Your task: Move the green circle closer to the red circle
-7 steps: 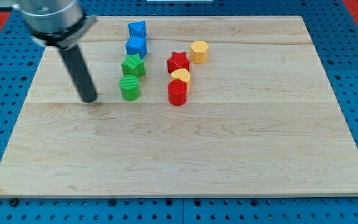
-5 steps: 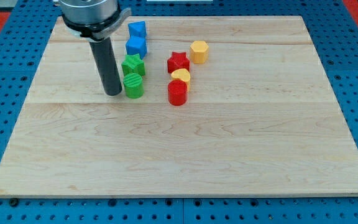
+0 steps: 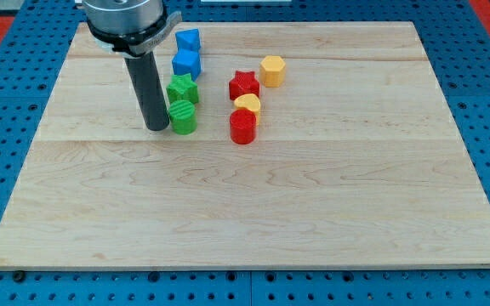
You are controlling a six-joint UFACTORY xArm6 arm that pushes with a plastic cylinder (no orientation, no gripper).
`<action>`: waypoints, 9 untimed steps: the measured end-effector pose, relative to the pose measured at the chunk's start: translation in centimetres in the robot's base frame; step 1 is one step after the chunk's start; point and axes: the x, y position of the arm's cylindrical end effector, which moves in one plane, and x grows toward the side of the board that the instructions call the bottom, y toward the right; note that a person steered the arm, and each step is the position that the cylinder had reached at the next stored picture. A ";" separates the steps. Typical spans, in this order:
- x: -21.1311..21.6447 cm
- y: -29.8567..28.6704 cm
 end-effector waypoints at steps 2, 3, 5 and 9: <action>0.1 1.7; 0.3 1.9; 0.3 4.4; 0.3 6.0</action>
